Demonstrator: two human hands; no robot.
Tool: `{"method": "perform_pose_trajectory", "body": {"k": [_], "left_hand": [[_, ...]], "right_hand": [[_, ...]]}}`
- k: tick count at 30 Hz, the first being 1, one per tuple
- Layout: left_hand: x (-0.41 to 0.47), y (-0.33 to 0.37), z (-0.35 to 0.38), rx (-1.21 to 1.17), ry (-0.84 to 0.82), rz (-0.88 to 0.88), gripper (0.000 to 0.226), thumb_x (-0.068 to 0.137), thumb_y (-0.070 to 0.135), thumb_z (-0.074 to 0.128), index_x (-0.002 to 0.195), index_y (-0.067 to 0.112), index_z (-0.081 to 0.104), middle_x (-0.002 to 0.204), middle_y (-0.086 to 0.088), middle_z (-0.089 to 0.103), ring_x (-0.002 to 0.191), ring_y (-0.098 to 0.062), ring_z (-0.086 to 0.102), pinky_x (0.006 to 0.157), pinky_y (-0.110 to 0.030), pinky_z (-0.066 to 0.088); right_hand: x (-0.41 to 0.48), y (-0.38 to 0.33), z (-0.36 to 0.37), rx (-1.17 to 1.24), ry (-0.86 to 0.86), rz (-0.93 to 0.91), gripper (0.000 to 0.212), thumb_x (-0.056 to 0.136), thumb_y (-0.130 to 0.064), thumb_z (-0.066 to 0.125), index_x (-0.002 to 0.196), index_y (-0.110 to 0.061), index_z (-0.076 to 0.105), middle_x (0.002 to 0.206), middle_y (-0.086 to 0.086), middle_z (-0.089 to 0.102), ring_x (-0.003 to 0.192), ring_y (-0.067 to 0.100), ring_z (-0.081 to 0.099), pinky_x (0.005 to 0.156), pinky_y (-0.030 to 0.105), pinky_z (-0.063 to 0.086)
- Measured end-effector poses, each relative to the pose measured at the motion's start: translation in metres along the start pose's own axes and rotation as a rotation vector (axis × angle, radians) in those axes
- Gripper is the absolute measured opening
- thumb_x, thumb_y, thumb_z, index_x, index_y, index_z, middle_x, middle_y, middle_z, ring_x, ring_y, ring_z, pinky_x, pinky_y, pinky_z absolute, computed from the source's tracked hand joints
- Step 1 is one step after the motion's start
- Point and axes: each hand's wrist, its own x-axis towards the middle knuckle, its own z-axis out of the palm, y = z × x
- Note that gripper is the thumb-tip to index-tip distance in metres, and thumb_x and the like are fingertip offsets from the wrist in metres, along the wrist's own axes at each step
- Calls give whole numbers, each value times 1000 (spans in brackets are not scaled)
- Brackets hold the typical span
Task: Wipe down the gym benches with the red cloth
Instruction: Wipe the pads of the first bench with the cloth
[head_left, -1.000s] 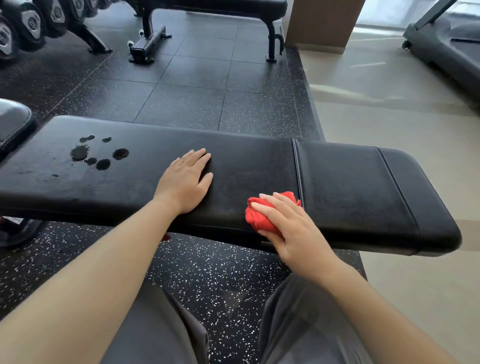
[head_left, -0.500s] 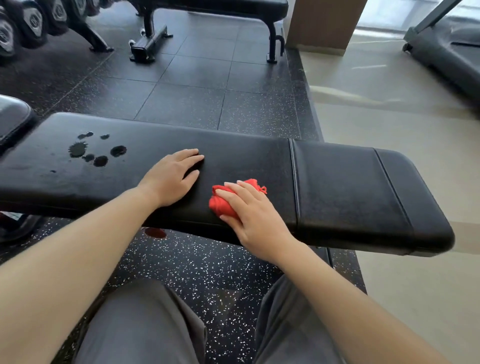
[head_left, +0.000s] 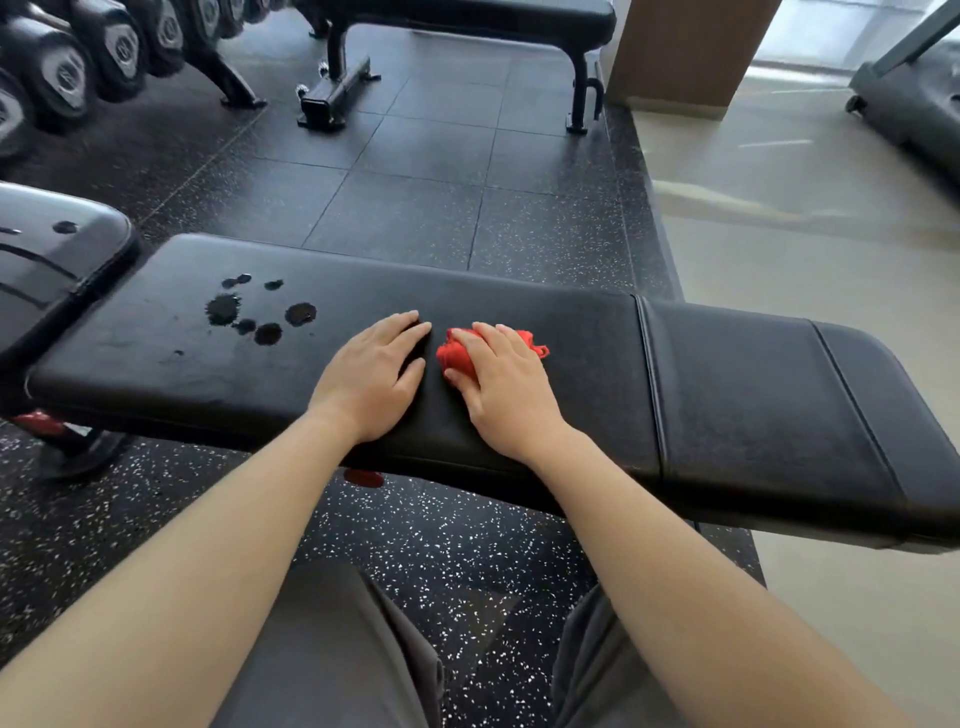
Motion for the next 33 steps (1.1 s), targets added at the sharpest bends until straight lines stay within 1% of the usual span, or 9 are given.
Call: {"method": "perform_pose_trajectory", "body": {"k": [3,8,12,16,19,22,26,29,33], "left_hand": [[1,-1,0,0,-5,5,49,95,27,44,143,18,39,152,1,32,141,-15,26,117,-32,18],[-2,2,-3,25,-66,13,50,99,29,36,146,16,30,156,0,22,144,-15,16,117,-29,9],[-4,1,-6,47,-117,38,51,100,30,31,148,16,23,158,-2,15,145,-16,10,118,-30,6],[-4,0,-6,61,-140,40,52,99,31,30,149,16,21,158,-3,13,145,-18,9,118,-32,6],[-2,-1,-5,61,-139,46,52,99,30,30,148,15,22,158,-4,14,145,-19,9,118,-32,6],[-4,-1,-4,50,-127,49,52,99,29,30,148,15,23,158,-4,14,145,-18,9,118,-32,5],[-5,0,-3,39,-107,54,52,99,29,31,148,15,24,157,-4,16,145,-18,10,119,-33,6],[-4,0,-4,24,-104,47,52,99,30,31,148,16,24,157,-3,16,145,-17,10,119,-32,6],[-5,0,-4,18,-88,44,52,98,31,32,148,17,24,157,0,16,145,-15,10,118,-30,6]], "right_hand": [[-14,-2,-5,35,11,-15,49,92,-37,48,137,-17,44,141,6,45,132,29,36,111,45,26],[-58,-16,-10,64,59,65,49,88,-36,47,134,-17,48,137,2,49,130,25,38,111,37,25],[-29,-19,-6,54,73,167,49,89,-35,48,132,-12,50,136,9,50,128,33,40,113,40,25],[-13,-30,-3,96,134,261,45,90,-31,54,131,-14,52,135,6,52,128,29,42,110,43,29],[-29,-32,-12,238,198,236,40,88,-25,55,126,-11,56,127,5,58,121,21,48,108,29,31],[-49,-22,-31,224,228,206,41,89,-26,54,127,-11,56,127,2,58,120,14,47,106,11,24],[-66,11,-52,86,217,198,42,89,-32,53,127,-15,56,130,0,56,123,17,47,108,21,27],[-74,29,-50,-51,161,280,49,86,-47,47,129,-25,54,137,5,50,131,27,40,112,37,27],[-76,17,-40,71,118,289,48,86,-44,48,132,-33,50,143,0,43,138,26,27,116,38,17]]}}
